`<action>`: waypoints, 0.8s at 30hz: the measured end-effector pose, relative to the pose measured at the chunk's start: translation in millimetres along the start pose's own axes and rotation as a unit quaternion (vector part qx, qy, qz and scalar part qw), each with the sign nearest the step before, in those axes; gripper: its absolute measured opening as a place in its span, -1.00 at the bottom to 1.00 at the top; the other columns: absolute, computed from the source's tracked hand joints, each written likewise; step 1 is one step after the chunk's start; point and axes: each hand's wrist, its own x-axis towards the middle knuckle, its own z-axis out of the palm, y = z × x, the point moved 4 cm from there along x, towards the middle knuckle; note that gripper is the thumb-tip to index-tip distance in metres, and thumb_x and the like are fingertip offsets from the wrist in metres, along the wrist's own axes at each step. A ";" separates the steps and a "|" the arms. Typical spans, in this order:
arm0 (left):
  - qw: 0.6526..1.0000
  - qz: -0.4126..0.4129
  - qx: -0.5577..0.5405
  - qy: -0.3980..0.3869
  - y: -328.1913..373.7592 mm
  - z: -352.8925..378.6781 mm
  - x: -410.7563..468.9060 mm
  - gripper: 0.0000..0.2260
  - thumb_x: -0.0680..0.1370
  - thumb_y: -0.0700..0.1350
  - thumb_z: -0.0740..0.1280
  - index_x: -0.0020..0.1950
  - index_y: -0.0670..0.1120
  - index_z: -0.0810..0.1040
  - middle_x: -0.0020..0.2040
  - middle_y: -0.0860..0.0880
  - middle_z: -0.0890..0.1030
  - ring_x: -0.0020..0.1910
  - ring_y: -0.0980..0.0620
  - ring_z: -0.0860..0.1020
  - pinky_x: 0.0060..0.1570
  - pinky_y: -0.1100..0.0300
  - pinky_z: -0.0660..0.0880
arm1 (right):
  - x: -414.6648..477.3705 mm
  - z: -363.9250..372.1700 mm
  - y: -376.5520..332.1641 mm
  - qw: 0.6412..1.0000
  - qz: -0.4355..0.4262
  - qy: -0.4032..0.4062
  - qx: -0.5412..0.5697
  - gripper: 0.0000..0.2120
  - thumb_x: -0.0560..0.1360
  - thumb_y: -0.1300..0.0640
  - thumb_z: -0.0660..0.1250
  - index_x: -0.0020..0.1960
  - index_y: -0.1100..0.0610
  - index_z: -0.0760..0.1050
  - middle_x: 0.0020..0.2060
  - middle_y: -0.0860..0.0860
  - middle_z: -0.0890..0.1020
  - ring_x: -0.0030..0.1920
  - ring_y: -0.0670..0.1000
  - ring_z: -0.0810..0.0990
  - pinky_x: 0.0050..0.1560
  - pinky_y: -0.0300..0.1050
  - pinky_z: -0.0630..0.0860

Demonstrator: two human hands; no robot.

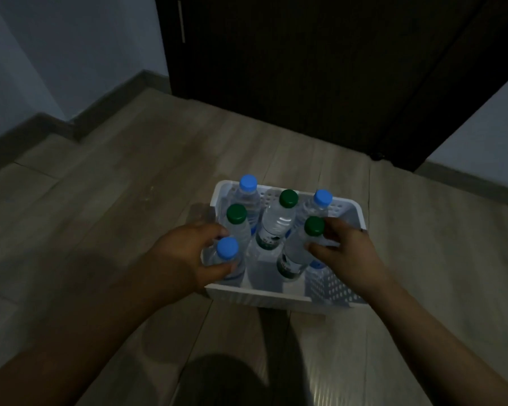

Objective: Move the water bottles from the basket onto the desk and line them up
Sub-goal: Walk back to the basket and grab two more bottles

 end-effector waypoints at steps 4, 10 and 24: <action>0.999 -0.027 -0.019 -0.012 -11.7 11.7 1.1 -0.48 0.28 0.33 0.36 0.15 0.13 0.52 0.07 0.19 0.56 0.07 0.21 0.52 0.10 0.06 0.53 | 1.0 7.6 3.2 0.998 0.004 0.024 0.062 -0.59 0.48 0.16 0.41 0.30 0.17 0.45 0.21 0.01 0.59 0.25 -0.04 0.52 0.12 -0.29 0.46; 0.999 -0.026 -0.022 0.018 -18.3 22.3 2.8 -0.63 0.32 0.24 0.40 0.07 0.16 0.50 0.01 0.19 0.54 0.00 0.27 0.51 0.05 0.20 0.53 | 6.2 15.9 8.1 0.994 0.011 0.045 0.103 -0.64 0.48 0.11 0.40 0.25 0.15 0.49 0.16 -0.01 0.62 0.19 -0.06 0.55 0.19 -0.13 0.52; 0.979 -0.004 -0.158 0.130 -0.9 31.5 -9.5 -0.61 0.32 0.13 0.40 0.07 -0.02 0.58 0.02 0.12 0.60 0.06 0.26 0.53 0.08 0.49 0.42 | -9.8 16.1 14.8 0.977 -0.035 0.131 0.165 -0.80 0.44 0.18 0.46 0.06 0.11 0.62 -0.04 -0.13 0.69 0.04 -0.18 0.63 0.10 -0.04 0.61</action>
